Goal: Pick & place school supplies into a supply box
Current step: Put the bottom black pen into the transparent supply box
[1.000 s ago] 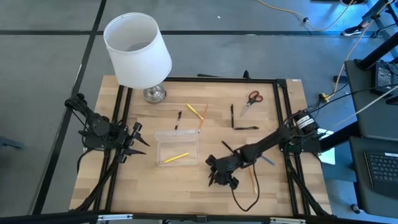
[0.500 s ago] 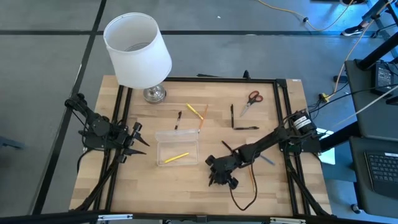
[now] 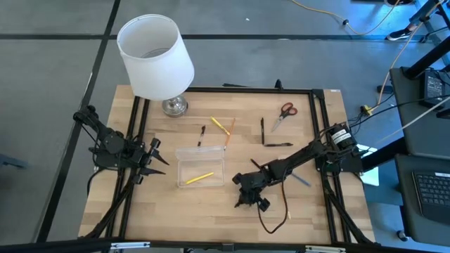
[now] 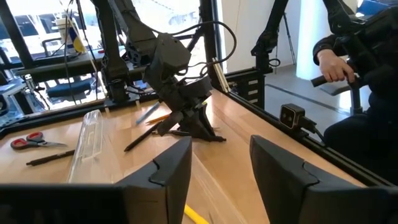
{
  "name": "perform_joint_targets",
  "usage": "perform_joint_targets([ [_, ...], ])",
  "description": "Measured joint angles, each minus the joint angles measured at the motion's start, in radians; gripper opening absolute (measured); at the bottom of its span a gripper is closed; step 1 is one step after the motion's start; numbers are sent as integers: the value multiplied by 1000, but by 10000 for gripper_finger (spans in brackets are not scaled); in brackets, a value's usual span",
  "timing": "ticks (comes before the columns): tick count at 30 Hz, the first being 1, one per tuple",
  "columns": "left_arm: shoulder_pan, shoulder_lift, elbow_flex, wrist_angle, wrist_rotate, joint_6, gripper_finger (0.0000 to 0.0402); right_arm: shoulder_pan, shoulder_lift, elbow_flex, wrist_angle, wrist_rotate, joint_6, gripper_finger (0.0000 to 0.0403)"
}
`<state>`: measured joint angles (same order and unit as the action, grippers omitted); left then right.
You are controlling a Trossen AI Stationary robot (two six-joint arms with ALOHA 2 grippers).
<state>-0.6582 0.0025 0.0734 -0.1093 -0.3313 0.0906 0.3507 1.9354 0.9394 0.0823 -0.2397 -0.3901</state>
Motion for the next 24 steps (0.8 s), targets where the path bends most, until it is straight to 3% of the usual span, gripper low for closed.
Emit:
perform_joint_targets([
  [15,0,0,0,0,0,-1,157,-3,-57,-7,-4,42,57,60],
  [24,0,0,0,0,0,-1,156,-3,-132,24,22,175,192,61],
])
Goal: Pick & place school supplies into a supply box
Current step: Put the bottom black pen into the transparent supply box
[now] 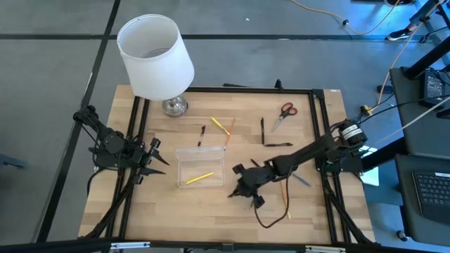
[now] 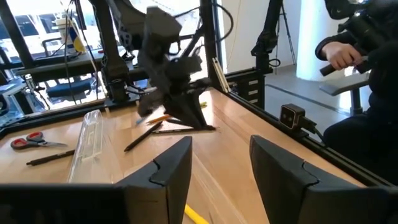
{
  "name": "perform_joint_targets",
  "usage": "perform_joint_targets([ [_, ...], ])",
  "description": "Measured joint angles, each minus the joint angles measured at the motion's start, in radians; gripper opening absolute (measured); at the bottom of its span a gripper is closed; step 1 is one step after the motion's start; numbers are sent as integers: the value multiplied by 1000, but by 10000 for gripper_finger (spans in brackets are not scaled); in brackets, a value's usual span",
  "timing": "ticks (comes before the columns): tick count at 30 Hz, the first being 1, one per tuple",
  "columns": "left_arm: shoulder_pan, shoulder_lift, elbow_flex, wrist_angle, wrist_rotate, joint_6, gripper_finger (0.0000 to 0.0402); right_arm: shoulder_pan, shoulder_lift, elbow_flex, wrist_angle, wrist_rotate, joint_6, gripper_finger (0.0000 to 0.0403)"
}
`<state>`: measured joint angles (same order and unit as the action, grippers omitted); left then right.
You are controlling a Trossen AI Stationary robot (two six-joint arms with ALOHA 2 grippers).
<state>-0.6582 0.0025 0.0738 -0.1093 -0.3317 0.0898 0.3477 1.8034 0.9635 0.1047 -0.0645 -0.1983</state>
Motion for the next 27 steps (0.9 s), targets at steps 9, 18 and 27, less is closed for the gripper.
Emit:
perform_joint_targets([
  [9,0,0,0,0,1,0,156,-24,0,213,-43,97,61,61],
  [18,0,0,0,0,2,0,159,-112,51,286,170,94,63,61],
  [27,0,0,0,-7,10,0,156,-142,199,286,359,44,116,62],
])
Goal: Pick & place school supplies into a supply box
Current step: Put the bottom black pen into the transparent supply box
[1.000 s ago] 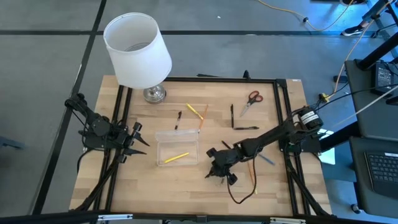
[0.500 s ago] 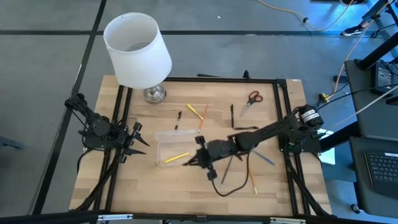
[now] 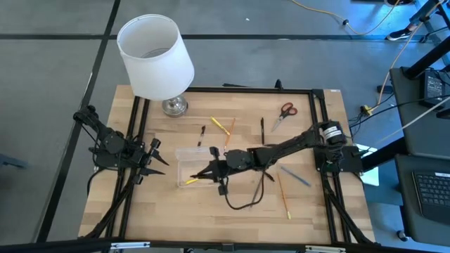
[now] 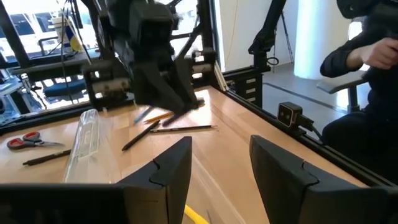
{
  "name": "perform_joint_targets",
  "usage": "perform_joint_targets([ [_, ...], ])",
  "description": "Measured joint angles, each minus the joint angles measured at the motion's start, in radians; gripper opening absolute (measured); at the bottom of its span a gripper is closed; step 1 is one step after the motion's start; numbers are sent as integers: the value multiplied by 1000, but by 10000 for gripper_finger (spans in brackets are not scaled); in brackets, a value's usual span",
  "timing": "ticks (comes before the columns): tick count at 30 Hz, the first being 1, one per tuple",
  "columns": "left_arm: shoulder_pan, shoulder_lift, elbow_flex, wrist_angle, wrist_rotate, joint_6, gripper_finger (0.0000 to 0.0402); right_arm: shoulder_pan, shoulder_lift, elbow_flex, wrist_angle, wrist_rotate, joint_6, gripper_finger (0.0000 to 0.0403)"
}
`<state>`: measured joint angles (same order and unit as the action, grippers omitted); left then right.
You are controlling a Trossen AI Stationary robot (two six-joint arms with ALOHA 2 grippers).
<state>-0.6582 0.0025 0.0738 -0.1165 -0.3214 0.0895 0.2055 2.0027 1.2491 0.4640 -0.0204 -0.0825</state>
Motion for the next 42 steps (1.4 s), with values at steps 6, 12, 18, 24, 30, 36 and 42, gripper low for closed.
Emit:
perform_joint_targets([
  [6,0,0,0,0,0,1,155,-8,60,0,66,0,8,62],
  [12,0,0,0,0,0,0,155,-20,125,0,113,0,4,62],
  [18,0,0,0,0,0,0,155,-33,167,0,109,1,26,62],
  [24,0,0,0,0,0,0,156,-46,186,0,106,2,26,62],
  [30,0,0,0,0,0,0,153,-48,187,0,100,2,25,63],
  [36,0,0,0,0,0,0,153,-47,187,0,100,1,22,71],
  [42,0,0,0,0,0,0,155,-47,187,0,100,1,22,87],
])
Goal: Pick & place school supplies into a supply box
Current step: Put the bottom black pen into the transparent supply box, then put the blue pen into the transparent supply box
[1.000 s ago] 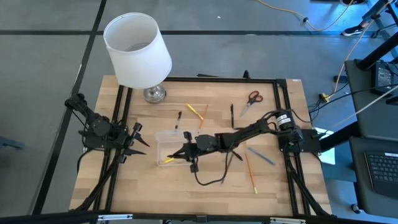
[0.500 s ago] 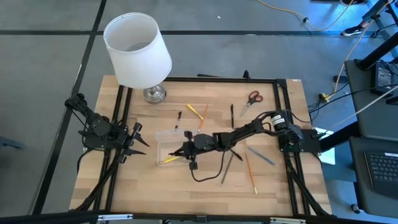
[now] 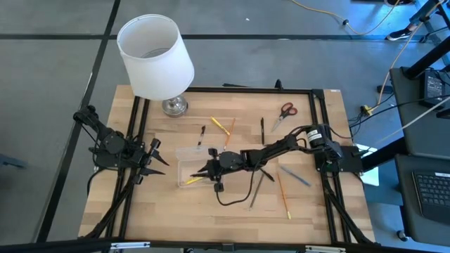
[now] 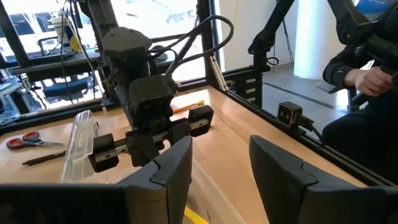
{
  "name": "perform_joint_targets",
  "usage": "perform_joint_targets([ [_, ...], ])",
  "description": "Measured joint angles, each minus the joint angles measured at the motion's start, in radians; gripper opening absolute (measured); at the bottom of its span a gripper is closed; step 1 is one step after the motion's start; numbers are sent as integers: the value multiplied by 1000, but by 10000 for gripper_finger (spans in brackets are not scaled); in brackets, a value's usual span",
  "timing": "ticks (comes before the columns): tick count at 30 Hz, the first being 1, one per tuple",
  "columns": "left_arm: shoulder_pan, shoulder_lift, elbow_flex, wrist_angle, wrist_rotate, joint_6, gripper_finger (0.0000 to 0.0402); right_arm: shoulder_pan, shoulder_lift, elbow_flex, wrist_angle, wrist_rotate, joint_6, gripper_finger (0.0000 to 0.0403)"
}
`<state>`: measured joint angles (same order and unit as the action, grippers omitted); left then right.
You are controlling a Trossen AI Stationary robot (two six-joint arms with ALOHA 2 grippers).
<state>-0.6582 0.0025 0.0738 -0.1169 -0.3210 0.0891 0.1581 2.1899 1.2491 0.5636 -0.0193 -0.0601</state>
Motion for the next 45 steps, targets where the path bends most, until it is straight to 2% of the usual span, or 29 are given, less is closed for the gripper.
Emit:
perform_joint_targets([
  [9,0,0,0,0,0,-1,155,0,-7,0,-1,0,-7,119],
  [13,0,0,0,0,1,-37,154,7,-53,0,-25,0,-30,131],
  [21,0,0,0,0,1,-59,152,45,-208,0,-324,0,-23,133],
  [25,0,0,0,0,1,-59,154,72,-245,0,-441,0,-24,133],
  [34,0,0,0,0,1,-61,152,77,-234,-25,-406,8,-30,133],
  [39,0,0,0,0,0,-68,154,79,-234,-33,-416,62,-30,133],
  [45,0,0,0,0,0,-68,150,78,-234,-33,-405,65,-30,133],
])
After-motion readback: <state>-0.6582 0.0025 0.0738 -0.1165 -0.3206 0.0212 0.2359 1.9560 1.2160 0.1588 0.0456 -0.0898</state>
